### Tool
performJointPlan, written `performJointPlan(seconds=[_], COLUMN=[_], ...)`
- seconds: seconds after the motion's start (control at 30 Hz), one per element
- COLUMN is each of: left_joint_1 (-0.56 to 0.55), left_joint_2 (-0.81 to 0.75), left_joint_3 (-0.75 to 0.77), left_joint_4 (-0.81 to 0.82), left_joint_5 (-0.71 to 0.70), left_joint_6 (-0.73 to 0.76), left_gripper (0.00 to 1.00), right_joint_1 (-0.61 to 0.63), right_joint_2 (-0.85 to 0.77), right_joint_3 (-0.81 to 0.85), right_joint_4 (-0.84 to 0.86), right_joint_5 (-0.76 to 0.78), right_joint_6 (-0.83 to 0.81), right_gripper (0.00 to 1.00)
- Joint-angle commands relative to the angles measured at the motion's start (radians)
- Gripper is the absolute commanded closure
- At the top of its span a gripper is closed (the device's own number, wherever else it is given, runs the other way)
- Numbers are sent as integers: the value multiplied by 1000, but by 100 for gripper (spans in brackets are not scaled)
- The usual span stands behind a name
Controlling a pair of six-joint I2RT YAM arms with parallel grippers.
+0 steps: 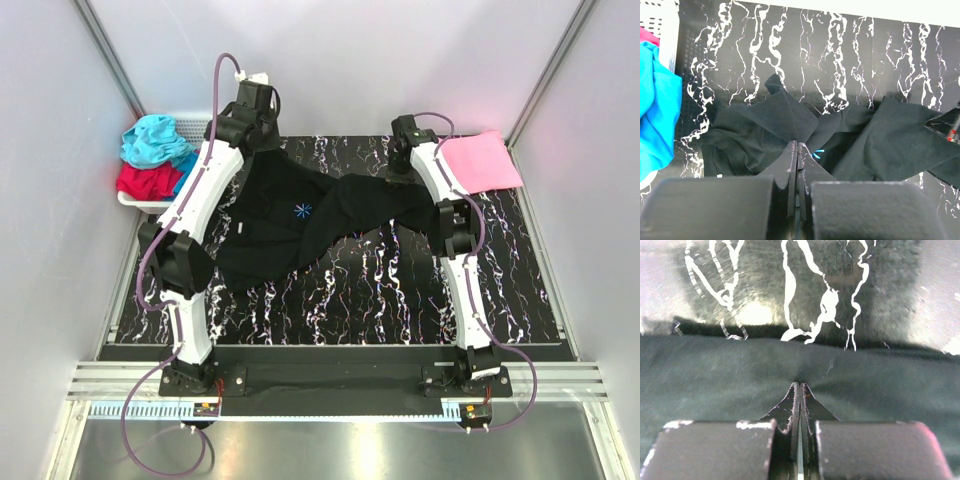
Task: Fold and stack the t-shirts
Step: Flatten the tshirt out
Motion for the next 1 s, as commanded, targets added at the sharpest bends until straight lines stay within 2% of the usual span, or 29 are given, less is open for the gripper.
performJointPlan(seconds=[0.0, 0.2, 0.33, 0.4, 0.43, 0.53, 0.57, 0.67, 0.97], left_joint_1=[-1, -1, -1, -1, -1, -1, -1, -1, 0], left_joint_2=[-40, -40, -38, -35, -35, -33, -33, -38, -46], left_joint_3=[-3, -4, -7, -7, -7, -9, -10, -16, -40], left_joint_4=[32, 32, 32, 31, 32, 32, 32, 32, 32], left_joint_5=[2, 0, 3, 11, 14, 19, 20, 19, 5], left_joint_6=[15, 14, 11, 9, 7, 7, 9, 12, 18], left_gripper=[100, 100, 100, 100, 100, 100, 100, 100, 100], right_joint_1=[40, 58, 71, 69, 69, 69, 69, 66, 52], right_joint_2=[-167, -321, -408, -393, -375, -264, -203, -103, -48], right_joint_3=[13, 1, -130, -149, -140, -68, -45, 44, 82], right_joint_4=[4, -10, 16, 26, 23, 25, 25, 40, 116], right_joint_5=[115, 159, 173, 158, 155, 167, 178, 217, 195], right_joint_6=[-27, -31, -35, -46, -63, -90, -93, -112, -112], right_gripper=[100, 100, 100, 84, 66, 32, 26, 19, 19])
